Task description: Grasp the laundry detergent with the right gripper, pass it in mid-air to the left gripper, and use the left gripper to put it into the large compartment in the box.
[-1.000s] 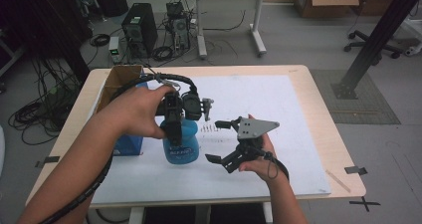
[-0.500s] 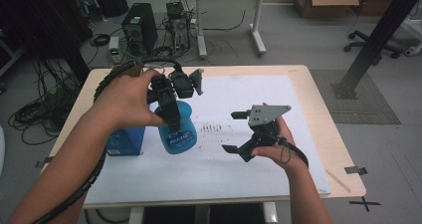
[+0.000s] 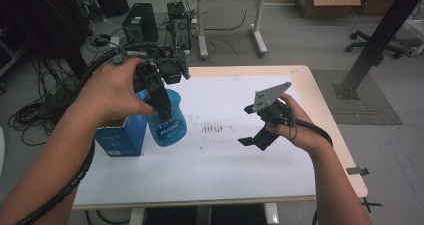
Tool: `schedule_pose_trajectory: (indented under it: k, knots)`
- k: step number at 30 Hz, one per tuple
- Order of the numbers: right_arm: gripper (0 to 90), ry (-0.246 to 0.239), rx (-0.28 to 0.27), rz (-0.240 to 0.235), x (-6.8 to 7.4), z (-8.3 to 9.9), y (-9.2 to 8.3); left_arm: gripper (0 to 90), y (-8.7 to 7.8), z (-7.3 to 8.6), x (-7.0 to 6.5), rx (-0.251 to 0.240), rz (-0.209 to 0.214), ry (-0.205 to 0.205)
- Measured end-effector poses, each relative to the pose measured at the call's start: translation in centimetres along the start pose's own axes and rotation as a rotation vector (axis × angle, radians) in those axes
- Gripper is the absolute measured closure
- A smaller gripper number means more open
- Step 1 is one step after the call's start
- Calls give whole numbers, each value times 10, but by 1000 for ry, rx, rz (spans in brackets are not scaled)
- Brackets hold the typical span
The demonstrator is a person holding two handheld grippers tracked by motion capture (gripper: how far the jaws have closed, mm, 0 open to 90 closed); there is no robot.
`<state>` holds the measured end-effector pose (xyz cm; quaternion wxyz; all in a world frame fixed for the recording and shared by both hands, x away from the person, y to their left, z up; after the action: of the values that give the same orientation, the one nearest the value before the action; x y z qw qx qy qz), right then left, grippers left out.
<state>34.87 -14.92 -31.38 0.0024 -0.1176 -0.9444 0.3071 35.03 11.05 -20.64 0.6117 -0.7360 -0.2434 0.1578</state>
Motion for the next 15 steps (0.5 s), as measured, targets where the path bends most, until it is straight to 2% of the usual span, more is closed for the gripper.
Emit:
schedule_pose_trajectory:
  k: [5,6,7,8,9,11,13,15]
  knots:
    - [26,-11,78,-1,-4,-4,-6,389,-4,2,5,1,4,-33]
    - [30,-15,110,4,-5,-6,-8,389,-7,3,8,-1,1,-56]
    - [30,-15,110,4,-5,-6,-8,389,-7,3,8,-1,1,-56]
    - [29,-27,140,6,-7,-7,-10,389,-11,4,12,-8,-1,-86]
    - [29,-27,140,6,-7,-7,-10,389,-11,4,12,-8,-1,-86]
    - [32,-22,165,7,-9,-8,-13,389,-16,5,16,-16,-3,-127]
    - [41,-16,184,11,-12,-7,-16,389,-20,7,20,-21,-8,-145]
    - [40,-3,196,7,-14,-6,-18,389,-23,8,23,-19,-17,-149]
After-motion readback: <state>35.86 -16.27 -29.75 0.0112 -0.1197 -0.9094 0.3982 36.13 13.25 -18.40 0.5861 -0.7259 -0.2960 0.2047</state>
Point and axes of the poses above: each handheld gripper's, and its own axes: y roughly forward along the jaws, z roughly out of its underside, x roughly to its left, the point moved 3 cm from there along y, roughly forward along the jaws, and after that the axes turned 10 degrees about -x, right-handed, at the moved point
